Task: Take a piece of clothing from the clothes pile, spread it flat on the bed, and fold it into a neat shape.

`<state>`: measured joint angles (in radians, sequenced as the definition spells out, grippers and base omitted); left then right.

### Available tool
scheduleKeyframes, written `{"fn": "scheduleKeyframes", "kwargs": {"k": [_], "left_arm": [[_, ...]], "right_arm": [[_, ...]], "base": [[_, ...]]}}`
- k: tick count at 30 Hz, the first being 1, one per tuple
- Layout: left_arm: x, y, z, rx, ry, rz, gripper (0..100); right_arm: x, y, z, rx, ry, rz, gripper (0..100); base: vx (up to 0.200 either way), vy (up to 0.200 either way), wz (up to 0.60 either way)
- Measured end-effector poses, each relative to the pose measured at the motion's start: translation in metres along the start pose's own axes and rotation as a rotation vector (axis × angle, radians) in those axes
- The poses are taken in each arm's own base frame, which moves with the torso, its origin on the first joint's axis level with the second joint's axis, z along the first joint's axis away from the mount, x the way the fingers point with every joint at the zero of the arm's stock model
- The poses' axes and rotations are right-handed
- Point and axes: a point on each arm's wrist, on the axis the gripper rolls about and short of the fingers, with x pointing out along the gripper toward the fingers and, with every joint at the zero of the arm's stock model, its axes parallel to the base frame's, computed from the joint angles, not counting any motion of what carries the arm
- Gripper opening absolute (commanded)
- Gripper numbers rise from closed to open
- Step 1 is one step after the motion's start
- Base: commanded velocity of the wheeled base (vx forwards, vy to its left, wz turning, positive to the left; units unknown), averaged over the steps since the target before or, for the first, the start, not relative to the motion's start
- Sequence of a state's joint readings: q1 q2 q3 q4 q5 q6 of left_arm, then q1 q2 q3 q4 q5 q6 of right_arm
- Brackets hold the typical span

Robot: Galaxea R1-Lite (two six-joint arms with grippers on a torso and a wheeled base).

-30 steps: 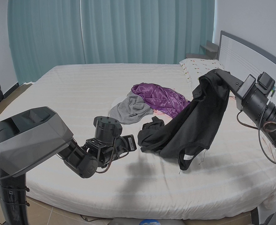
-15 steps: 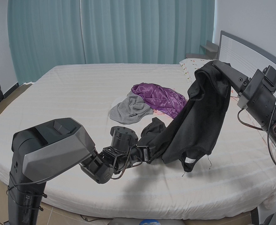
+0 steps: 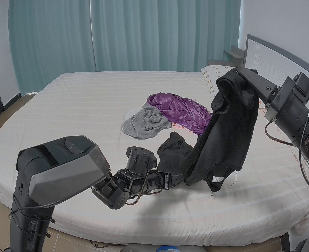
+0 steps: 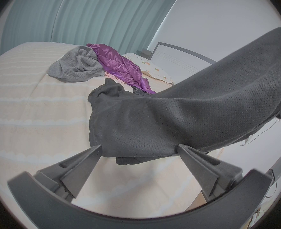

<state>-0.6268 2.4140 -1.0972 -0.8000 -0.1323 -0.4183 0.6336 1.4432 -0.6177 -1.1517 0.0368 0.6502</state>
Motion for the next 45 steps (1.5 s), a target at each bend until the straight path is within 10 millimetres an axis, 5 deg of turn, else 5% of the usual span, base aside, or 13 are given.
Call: {"fn": "scheduleKeyframes", "kwargs": {"k": [17,24,33,34,45], "left_arm": [[-0.047,0.001,-0.005,0.053,0.086,-0.078,100],[-0.035,0.001,-0.009,0.061,0.089,-0.082,100],[0.003,0.008,-0.012,0.069,0.056,-0.046,100],[0.008,0.009,-0.011,0.072,0.043,-0.03,0],[0.037,0.024,-0.015,0.063,-0.021,0.11,0]], "right_arm": [[0.022,-0.011,0.007,-0.016,-0.037,-0.031,0],[0.025,-0.008,0.008,-0.014,-0.044,-0.016,0],[0.027,-0.003,0.009,-0.011,-0.052,-0.001,0],[0.027,-0.003,0.009,-0.01,-0.052,0.001,0],[0.027,-0.009,0.011,-0.017,-0.057,-0.021,0]], "base": [[0.0,0.0,0.0],[0.0,0.0,0.0],[0.0,0.0,0.0],[0.0,0.0,0.0],[0.0,0.0,0.0]]}}
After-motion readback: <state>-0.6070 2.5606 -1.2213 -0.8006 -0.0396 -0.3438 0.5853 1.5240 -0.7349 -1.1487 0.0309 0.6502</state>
